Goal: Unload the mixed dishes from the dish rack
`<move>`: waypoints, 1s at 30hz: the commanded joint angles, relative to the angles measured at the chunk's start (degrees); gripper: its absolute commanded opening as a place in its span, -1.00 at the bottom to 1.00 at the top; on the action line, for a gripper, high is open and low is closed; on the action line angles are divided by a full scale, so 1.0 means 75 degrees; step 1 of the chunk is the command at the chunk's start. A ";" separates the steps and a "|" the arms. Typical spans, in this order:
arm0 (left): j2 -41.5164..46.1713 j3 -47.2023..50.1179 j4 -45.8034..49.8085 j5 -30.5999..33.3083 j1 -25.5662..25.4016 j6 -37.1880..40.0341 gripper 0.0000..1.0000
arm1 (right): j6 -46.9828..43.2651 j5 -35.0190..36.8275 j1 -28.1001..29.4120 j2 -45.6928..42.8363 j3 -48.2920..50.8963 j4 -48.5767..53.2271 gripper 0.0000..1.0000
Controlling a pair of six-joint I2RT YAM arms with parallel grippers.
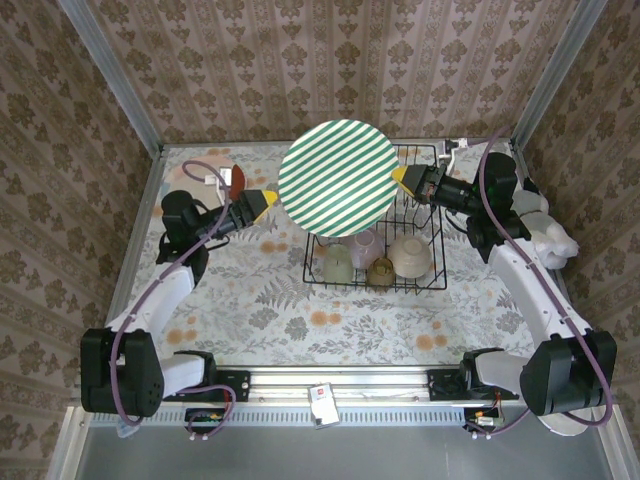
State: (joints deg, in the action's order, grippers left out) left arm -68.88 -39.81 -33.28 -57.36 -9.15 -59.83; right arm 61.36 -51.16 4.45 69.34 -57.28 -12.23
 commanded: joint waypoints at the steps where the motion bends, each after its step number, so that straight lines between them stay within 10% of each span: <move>1: -0.0168 -0.0256 -0.0721 -0.0214 -0.0181 -0.0253 0.52 | 0.0239 -0.0374 0.0014 0.0006 0.0019 -0.0752 -1.00; 15: -0.1156 -0.0359 -0.3146 -0.0232 -0.0503 -0.1757 0.10 | 0.0401 -0.0515 0.0059 0.0071 0.0039 -0.0992 -1.00; 30: -0.1152 -0.0415 -0.3240 -0.0065 -0.0737 -0.2015 -1.00 | 0.0240 -0.0513 0.0145 0.0187 -0.0065 -0.0843 -1.00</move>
State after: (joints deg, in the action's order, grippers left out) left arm -78.35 -41.01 -55.64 -57.14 -13.85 -76.71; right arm 62.19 -53.25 4.89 70.52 -56.86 -16.08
